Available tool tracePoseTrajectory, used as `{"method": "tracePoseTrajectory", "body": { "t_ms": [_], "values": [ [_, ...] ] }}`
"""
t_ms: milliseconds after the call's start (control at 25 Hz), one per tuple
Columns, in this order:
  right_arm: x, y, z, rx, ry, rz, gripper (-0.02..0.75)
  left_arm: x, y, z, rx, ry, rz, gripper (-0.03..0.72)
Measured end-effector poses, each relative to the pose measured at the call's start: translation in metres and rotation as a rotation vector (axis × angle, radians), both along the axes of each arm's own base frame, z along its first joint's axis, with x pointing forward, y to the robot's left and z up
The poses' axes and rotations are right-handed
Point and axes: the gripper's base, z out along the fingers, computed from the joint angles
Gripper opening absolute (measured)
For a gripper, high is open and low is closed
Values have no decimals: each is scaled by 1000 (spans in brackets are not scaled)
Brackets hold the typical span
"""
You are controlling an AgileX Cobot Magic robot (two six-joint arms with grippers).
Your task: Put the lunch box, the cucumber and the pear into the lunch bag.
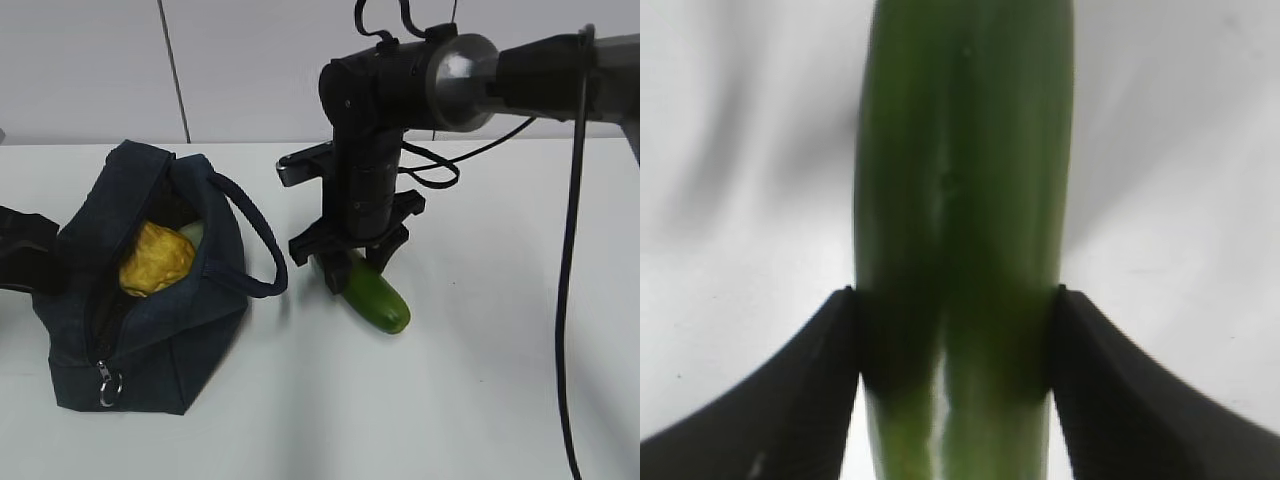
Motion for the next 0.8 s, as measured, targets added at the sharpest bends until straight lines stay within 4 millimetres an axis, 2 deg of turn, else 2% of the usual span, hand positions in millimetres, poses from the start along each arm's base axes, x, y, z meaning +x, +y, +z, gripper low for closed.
{"method": "tracePoseTrajectory", "body": {
  "t_ms": [400, 600, 720, 800],
  "values": [
    [15, -2, 37, -61, -92, 24, 416, 0, 0, 0, 0, -1, 0, 1],
    [22, 2, 61, -26, -167, 20, 416, 0, 0, 0, 0, -1, 0, 1],
    [24, 3, 79, -2, -213, 16, 416, 0, 0, 0, 0, -1, 0, 1],
    [22, 3, 100, 35, -258, 12, 416, 0, 0, 0, 0, -1, 0, 1]
  ]
}}
